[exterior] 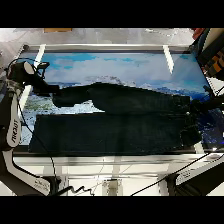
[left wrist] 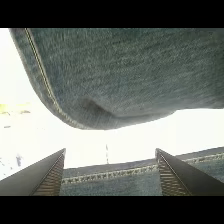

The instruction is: Fold the clothes and pants, and hang the long-sleeved shirts on hangers.

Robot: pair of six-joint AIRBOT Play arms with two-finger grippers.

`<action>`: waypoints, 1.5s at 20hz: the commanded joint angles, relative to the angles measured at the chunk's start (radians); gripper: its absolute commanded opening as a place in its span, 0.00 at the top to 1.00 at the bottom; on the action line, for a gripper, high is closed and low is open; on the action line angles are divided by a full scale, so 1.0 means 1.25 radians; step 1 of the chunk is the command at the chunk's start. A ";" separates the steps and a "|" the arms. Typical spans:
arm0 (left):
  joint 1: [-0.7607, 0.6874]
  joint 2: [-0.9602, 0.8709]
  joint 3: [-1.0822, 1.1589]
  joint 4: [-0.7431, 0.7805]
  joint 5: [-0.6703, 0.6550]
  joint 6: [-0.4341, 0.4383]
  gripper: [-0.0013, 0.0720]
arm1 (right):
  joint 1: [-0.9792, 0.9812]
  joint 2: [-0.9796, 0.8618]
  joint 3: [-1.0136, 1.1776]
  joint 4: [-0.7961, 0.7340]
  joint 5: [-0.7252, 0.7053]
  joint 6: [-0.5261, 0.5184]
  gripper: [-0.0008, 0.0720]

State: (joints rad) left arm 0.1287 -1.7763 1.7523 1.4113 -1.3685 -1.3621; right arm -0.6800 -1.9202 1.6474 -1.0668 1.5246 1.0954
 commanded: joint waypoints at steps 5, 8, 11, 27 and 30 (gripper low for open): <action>0.060 -0.021 -0.142 -0.110 0.100 0.000 0.16 | -0.009 0.000 0.001 -0.002 -0.016 0.002 0.94; 0.055 -0.059 -0.142 -0.158 0.154 0.000 0.16 | -0.009 0.000 0.001 -0.002 -0.018 0.002 0.94; 0.051 -0.095 -0.142 -0.204 0.220 0.000 0.26 | -0.009 0.000 0.001 -0.002 -0.017 0.002 0.94; 0.115 0.144 -0.042 -0.058 0.246 0.141 0.96 | -0.009 0.000 0.001 -0.001 -0.018 0.002 0.94; 0.114 0.137 -0.042 -0.023 0.242 0.141 0.96 | -0.009 0.000 0.001 -0.001 -0.019 0.002 0.94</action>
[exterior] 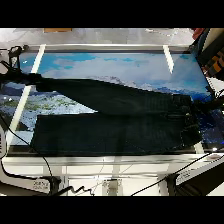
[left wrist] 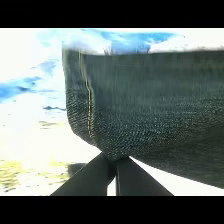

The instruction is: Fold the clothes and pants, and hang the long-sleeved shirts on hangers.

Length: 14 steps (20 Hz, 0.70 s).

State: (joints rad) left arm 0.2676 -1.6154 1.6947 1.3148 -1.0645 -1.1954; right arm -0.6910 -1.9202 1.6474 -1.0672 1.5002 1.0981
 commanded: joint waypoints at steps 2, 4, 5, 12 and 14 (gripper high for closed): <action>0.004 -0.002 0.004 0.062 -0.002 0.008 0.96 | 0.000 0.000 0.001 -0.001 0.000 0.000 0.94; 0.004 -0.020 0.004 0.061 -0.019 0.005 0.96 | 0.000 0.000 0.001 -0.001 -0.001 0.000 0.94; 0.004 -0.033 0.003 0.061 -0.047 0.005 0.96 | 0.000 0.000 0.001 -0.001 -0.001 0.000 0.94; 0.001 -0.123 0.003 0.059 -0.127 0.005 0.57 | 0.000 0.000 0.001 -0.001 -0.002 0.000 0.94; 0.000 -0.128 0.004 0.069 -0.127 -0.016 0.13 | 0.000 0.000 0.001 -0.001 -0.002 0.000 0.94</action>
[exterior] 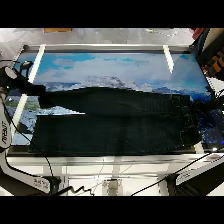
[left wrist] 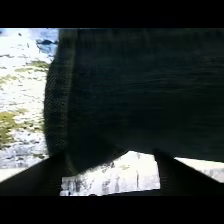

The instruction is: Fold the clothes and pants, and hang the long-sleeved shirts on hangers.

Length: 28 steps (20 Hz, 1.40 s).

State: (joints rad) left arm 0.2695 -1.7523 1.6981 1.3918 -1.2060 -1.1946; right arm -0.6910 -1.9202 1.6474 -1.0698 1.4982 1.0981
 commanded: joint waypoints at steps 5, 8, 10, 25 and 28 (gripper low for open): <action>0.028 0.007 0.001 0.207 -0.117 -0.136 0.40 | 0.000 0.000 0.001 0.001 0.001 0.000 0.94; 0.075 0.007 -0.016 0.153 -0.151 -0.136 0.39 | 0.000 0.000 0.001 0.001 0.003 0.000 0.94; 0.105 0.006 -0.060 0.056 -0.123 -0.136 0.39 | 0.000 0.000 0.001 0.001 0.003 0.000 0.94; 0.098 -0.078 -0.148 -0.136 0.169 -0.197 0.96 | 0.000 0.000 0.001 0.001 0.001 0.000 0.94; 0.102 -0.061 -0.148 -0.129 0.182 -0.209 0.97 | 0.000 0.000 0.001 0.000 0.000 0.000 0.94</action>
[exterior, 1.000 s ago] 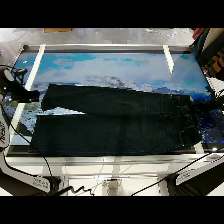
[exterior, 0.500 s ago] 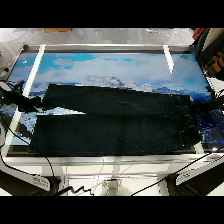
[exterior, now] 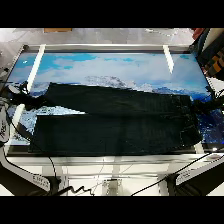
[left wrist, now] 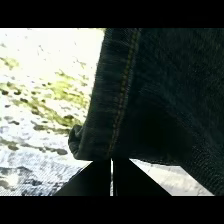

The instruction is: Fold the clothes and pants, and hang the long-sleeved shirts on hangers.

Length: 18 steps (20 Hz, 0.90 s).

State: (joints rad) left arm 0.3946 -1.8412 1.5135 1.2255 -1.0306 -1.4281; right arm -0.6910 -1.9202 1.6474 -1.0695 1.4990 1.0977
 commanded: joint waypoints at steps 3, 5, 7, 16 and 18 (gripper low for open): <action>0.003 0.063 0.000 0.097 0.040 -0.022 0.97 | 0.000 0.000 0.001 0.000 -0.005 0.000 0.94; 0.011 0.110 0.000 0.165 0.031 -0.022 0.96 | 0.000 0.000 0.001 0.000 -0.021 0.000 0.94; 0.022 0.147 0.000 0.174 0.023 -0.022 0.96 | 0.000 0.000 0.001 0.001 -0.044 0.000 0.94; 0.024 0.143 -0.002 0.227 -0.173 -0.031 0.96 | 0.013 0.000 0.001 0.043 -0.114 0.000 0.94; 0.023 0.143 -0.002 0.224 -0.173 -0.031 0.96 | 0.022 0.000 0.001 0.042 -0.149 0.000 0.92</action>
State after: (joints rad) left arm 0.4252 -1.6634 1.5105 1.5036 -1.2163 -1.4597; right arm -0.6754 -1.9202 1.6474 -1.0225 1.3701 1.0973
